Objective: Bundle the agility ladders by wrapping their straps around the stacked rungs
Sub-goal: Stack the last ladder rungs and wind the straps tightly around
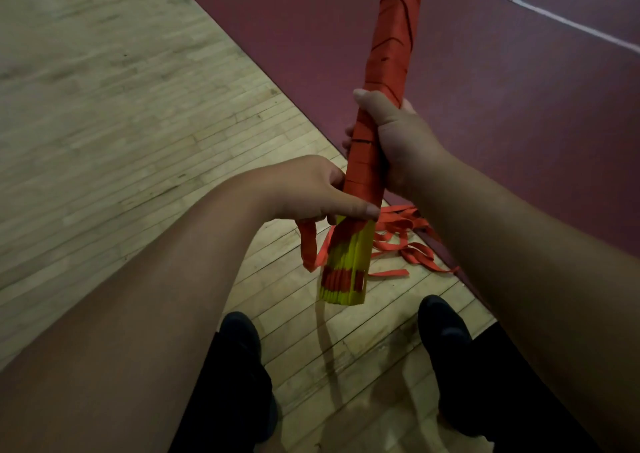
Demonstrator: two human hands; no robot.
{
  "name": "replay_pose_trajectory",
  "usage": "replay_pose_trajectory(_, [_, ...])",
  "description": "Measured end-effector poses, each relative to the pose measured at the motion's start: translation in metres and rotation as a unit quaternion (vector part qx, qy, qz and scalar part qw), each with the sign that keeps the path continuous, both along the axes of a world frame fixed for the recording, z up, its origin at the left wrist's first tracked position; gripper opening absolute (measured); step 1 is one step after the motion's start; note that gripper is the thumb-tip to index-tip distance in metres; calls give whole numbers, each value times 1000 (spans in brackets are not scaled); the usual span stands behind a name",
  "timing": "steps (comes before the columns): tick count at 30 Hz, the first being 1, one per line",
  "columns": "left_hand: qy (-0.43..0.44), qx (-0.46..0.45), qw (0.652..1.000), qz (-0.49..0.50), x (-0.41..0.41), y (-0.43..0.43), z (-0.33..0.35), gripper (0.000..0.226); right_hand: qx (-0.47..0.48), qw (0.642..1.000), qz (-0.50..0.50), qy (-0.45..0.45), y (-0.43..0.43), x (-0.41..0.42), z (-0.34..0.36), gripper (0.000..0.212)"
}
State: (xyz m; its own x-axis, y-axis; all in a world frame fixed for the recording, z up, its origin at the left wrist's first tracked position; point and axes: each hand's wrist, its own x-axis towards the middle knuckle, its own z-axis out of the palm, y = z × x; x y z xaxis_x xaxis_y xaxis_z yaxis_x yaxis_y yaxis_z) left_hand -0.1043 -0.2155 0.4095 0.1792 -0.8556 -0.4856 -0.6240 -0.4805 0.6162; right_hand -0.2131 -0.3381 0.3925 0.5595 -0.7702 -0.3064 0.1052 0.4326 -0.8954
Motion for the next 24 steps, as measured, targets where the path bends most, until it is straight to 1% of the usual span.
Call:
replay_pose_trajectory(3, [-85, 16, 996, -32, -8, -3, -3, 42, -34, 999, -12, 11, 1, 1, -2, 37])
replay_pose_trajectory(5, [-150, 21, 987, -51, -16, -4, -8, 51, -56, 998, -20, 23, 2, 2, -4, 43])
replay_pose_trajectory(7, [-172, 22, 984, -50, -20, -4, -11, 56, -70, 997, -15, 32, 4, 1, -4, 51])
replay_pose_trajectory(8, [-160, 21, 986, -42, -18, -4, -11, 56, -70, 997, -9, 33, 4, 0, -3, 53])
replay_pose_trajectory(10, [-104, 13, 994, -28, -10, -3, -6, 48, -53, 999, 5, 13, 3, -1, 2, 51])
replay_pose_trajectory(13, [28, -14, 999, -18, 0, 4, 8, 46, 11, 997, 40, -68, 3, -5, 11, 59])
replay_pose_trajectory(14, [77, -27, 997, -11, 1, 7, 12, 48, 27, 994, 56, -90, 5, -6, 15, 58])
replay_pose_trajectory(15, [121, -36, 992, -9, 1, 10, 15, 48, 39, 991, 73, -103, 8, -7, 18, 52])
replay_pose_trajectory(17, [172, -38, 984, -15, 2, 12, 18, 45, 70, 984, 96, -129, 13, -9, 20, 40])
replay_pose_trajectory(19, [156, -36, 987, -16, 1, 10, 17, 44, 90, 983, 98, -127, 14, -7, 20, 30])
replay_pose_trajectory(21, [93, -24, 995, -9, 2, 5, 13, 48, 98, 987, 83, -98, 12, -5, 16, 23])
replay_pose_trajectory(24, [28, 8, 1000, -4, 6, 3, 8, 53, 77, 996, 30, -23, 10, -2, 6, 26])
